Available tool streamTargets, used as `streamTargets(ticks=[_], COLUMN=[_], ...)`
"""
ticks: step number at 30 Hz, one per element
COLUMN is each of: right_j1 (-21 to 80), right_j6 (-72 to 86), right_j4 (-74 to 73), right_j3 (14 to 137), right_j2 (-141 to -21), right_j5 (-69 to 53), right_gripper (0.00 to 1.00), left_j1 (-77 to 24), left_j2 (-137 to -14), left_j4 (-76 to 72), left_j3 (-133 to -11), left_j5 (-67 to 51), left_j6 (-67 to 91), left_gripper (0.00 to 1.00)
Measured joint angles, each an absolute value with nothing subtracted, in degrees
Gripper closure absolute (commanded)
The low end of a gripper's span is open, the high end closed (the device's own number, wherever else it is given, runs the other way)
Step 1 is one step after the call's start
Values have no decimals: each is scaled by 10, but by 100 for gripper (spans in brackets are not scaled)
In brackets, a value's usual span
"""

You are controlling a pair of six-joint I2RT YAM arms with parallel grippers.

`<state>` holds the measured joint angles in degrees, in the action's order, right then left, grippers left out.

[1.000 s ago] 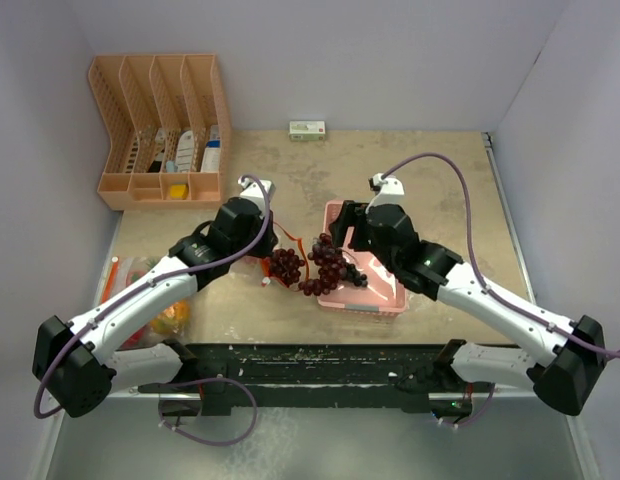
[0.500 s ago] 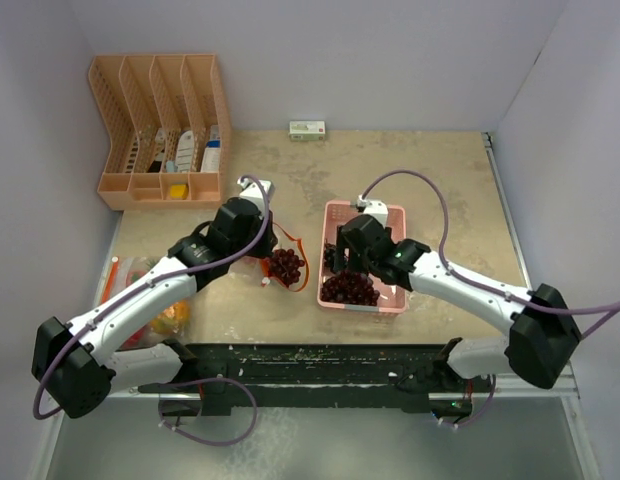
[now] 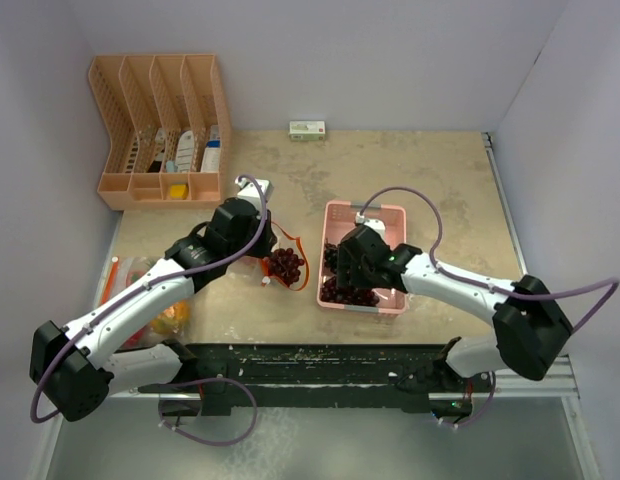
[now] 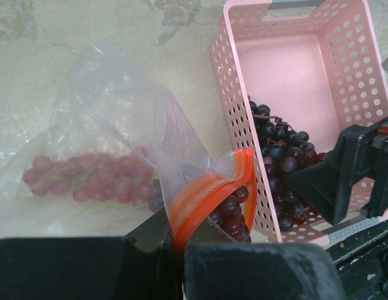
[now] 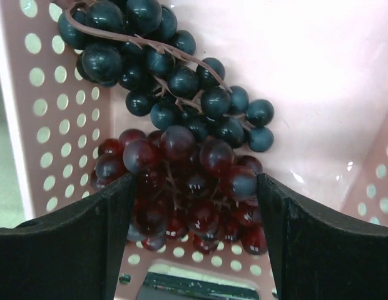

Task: Place the food in the zip-top bag and seal the zipper
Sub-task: Pick up the fake fruit from the bin.

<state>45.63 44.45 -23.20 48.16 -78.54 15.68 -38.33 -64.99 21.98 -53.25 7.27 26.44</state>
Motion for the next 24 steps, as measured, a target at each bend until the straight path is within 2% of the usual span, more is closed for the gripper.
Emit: streamTargets(ticks=[5,6,10,12,18,24], right_j1=[450,448,446,446,446,446], right_j6=[445,447,446,448,435,387], right_j4=[-181,-170,-142,-142,-239,-305], right_j3=[470,468,469,468,485,612], right_j2=[-849,-869,-888,-889,-821,-722], right_j5=[133,125,106,107,141,155], right_gripper=[24,31,85,94,98,97], left_j1=[-383,-383,-383,-383,-383,-383], left_j2=[-647,-646,-639,-637,-637,-637], left_j4=[220,220,222,222,223,223], left_j3=[-533,-533,-533,-533,-533,-533], left_j5=[73,73,75,77,78,79], left_j6=[264,264,264,264,264,264], left_gripper=[100,100,100,100,100,100])
